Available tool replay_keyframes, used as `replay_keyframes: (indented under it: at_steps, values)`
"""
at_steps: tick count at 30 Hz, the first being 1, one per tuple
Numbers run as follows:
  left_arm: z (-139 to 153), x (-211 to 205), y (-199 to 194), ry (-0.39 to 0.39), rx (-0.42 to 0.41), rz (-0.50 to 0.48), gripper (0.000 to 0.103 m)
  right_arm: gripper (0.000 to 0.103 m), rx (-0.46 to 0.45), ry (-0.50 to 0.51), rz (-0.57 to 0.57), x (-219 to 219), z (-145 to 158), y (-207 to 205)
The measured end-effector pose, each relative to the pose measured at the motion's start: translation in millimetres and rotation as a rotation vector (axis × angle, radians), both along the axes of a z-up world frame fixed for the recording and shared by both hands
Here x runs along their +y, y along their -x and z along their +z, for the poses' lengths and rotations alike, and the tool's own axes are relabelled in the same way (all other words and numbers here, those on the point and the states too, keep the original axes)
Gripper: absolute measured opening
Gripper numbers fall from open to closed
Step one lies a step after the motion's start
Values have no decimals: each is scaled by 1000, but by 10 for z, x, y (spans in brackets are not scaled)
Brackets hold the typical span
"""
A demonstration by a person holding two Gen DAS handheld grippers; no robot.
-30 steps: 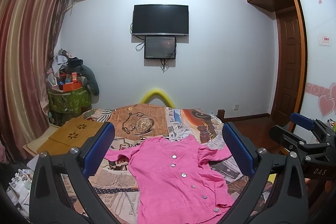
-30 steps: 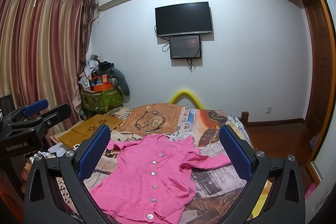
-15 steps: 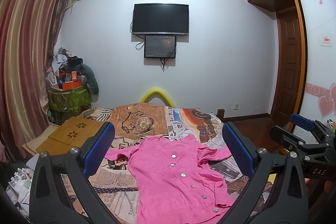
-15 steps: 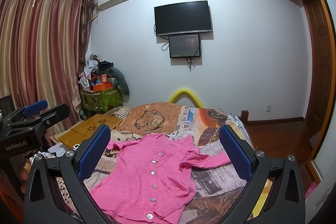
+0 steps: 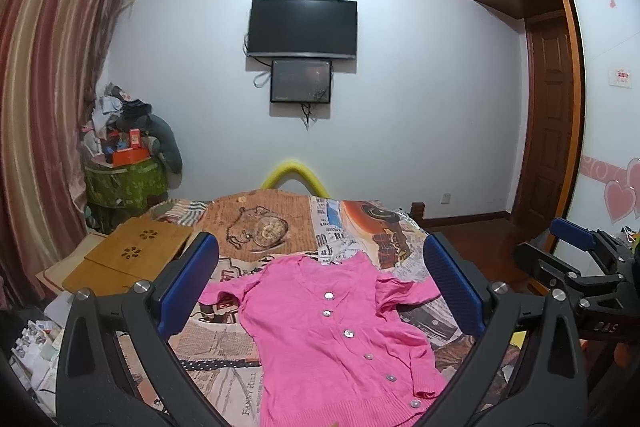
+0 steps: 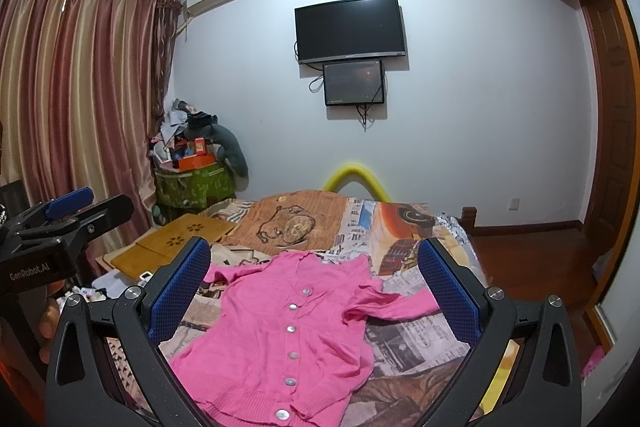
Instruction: Fold small clothes
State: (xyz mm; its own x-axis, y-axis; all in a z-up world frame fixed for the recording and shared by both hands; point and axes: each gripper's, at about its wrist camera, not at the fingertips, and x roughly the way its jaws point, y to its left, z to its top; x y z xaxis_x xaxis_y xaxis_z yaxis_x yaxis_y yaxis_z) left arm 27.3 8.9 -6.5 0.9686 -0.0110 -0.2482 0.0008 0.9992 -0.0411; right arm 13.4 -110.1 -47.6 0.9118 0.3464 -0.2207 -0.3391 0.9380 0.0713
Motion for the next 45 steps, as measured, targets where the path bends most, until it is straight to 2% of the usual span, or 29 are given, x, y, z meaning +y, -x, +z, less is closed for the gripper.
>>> replay_keyframes:
  at_steps: [6,11,16,19,24,30,35,41,45]
  values:
    - [-67,158,-403,-1,44,19,103,103,3,18,-47,-30,-71,-265]
    - [-155,329,-941,-25,92,60,103,103,-4,39,-64,-32,-70,-608]
    - [-331,490,-1671,-47,203,54,103,103,9,86,-67,-38,-120,-893]
    - [-466,560,-2043,-86,264,55,103,103,60,101,-24,-33,-186,-1181]
    - [-823,725,-2668,-102,381,48,103,103,166,138,-6,-51,-430,-1680]
    - [-1405,1027,-3403,-21,572,50,103,103,347,170,27,-92,-845,-2355]
    - [-1903,1199,-3874,43,688,70,102,102,474,177,54,-137,-1186,-2808]
    - [-2408,1390,-4365,39,799,108,92,100,582,192,73,-120,-1490,-3249]
    - [-2670,1589,-4605,107,856,119,85,99,606,265,90,-76,-1641,-3460]
